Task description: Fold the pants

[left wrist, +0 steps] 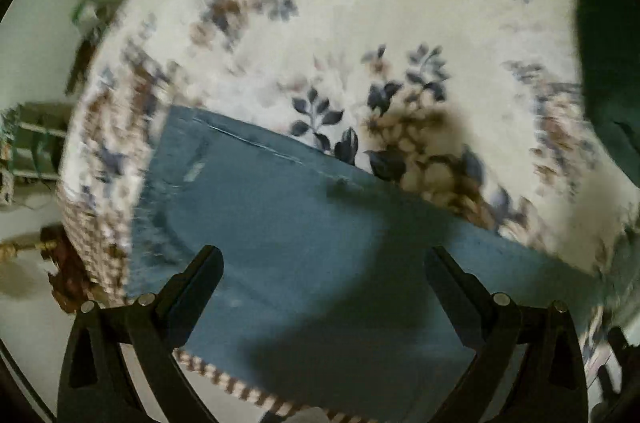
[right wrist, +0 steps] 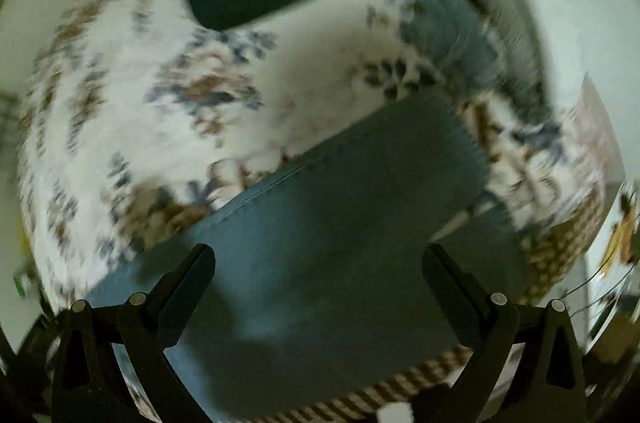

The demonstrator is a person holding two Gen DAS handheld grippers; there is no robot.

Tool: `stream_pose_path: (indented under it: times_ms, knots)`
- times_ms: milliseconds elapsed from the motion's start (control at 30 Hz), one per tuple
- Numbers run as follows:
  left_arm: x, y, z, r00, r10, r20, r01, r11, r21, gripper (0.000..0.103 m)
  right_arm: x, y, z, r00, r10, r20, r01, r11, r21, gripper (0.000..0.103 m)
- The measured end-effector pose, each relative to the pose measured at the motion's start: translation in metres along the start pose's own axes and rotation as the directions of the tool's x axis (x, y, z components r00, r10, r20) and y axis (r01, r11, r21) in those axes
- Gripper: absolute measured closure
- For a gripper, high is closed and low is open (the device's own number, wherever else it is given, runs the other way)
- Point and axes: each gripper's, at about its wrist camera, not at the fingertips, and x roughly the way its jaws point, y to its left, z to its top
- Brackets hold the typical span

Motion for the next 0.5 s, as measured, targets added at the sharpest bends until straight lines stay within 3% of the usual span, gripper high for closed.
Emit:
stream_pose_path:
  times_ms: [100,200,233,300,367,433,467,500]
  knots:
    - [0.073,-0.002,0.028,0.991,-0.044,-0.126,0.034,0.996,-0.080,0.000,0.069,-0.006,0.025,0.998,-0.014,-0.069,0.020,0.997,0.080,0.000]
    - [0.121,0.003,0.047,0.981,-0.050,-0.186,0.021,0.988,-0.155,0.001,0.123,-0.013,0.044,0.994,-0.041,-0.099,0.056,0.987,0.148,0.000]
    - [0.135,0.008,0.050,0.977,-0.051,-0.206,0.013,0.983,-0.183,0.003,0.138,-0.015,0.048,0.993,-0.047,-0.109,0.065,0.983,0.170,0.000]
    - [0.158,0.021,0.051,0.970,-0.052,-0.239,-0.006,0.972,-0.236,0.017,0.165,-0.018,0.054,0.990,-0.047,-0.129,0.074,0.975,0.211,0.000]
    - [0.166,0.032,0.048,0.968,-0.086,-0.237,0.017,0.959,-0.282,0.020,0.187,-0.020,0.055,0.989,-0.024,-0.149,0.061,0.966,0.250,0.000]
    - [0.157,0.040,0.041,0.980,-0.080,-0.182,0.021,0.953,-0.302,0.039,0.200,-0.022,0.052,0.988,-0.019,-0.152,0.060,0.960,0.273,0.006]
    - [0.151,0.041,0.039,0.985,-0.070,-0.159,0.020,0.954,-0.300,0.061,0.203,-0.023,0.051,0.990,-0.017,-0.142,0.057,0.958,0.282,0.009]
    - [0.142,0.043,0.034,0.990,-0.064,-0.128,0.024,0.956,-0.293,0.082,0.204,-0.022,0.048,0.992,-0.016,-0.128,0.052,0.957,0.286,0.020]
